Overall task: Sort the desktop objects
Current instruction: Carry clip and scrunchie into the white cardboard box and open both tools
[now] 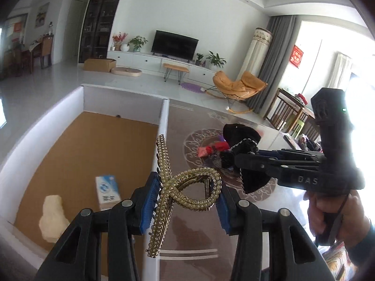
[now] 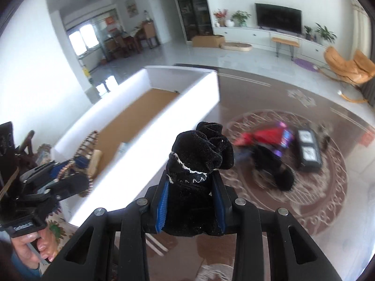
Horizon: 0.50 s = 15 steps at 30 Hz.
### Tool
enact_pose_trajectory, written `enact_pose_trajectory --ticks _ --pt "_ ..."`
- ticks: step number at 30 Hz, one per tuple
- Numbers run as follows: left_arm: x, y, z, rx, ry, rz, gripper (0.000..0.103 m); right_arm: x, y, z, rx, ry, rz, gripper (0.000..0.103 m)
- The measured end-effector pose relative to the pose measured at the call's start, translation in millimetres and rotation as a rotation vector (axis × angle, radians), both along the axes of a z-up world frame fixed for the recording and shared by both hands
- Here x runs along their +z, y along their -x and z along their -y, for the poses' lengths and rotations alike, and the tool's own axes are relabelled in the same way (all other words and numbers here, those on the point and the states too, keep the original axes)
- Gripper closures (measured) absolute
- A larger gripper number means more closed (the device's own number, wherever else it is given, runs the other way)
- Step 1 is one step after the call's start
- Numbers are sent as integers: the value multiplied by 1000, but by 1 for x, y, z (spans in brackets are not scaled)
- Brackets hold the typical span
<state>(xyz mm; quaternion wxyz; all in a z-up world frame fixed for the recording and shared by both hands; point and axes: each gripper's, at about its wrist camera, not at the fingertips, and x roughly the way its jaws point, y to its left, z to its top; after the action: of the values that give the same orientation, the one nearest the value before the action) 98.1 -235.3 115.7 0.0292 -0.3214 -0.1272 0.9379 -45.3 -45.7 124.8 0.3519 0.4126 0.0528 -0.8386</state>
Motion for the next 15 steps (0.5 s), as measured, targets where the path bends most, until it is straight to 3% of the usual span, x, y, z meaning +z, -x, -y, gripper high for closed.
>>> enact_pose_trajectory --ticks 5,11,12,13,15 --pt "-17 2 82 158 69 111 58 15 -21 119 205 61 3 69" --pt "-61 7 134 259 73 268 56 -36 -28 204 319 -5 127 66" --pt "-67 7 139 282 76 288 49 -49 -28 210 331 -8 167 61" --pt "-72 6 142 301 70 297 36 -59 -27 214 337 -8 197 49" --pt "-76 1 145 325 52 282 26 -67 -28 212 326 3 206 33"
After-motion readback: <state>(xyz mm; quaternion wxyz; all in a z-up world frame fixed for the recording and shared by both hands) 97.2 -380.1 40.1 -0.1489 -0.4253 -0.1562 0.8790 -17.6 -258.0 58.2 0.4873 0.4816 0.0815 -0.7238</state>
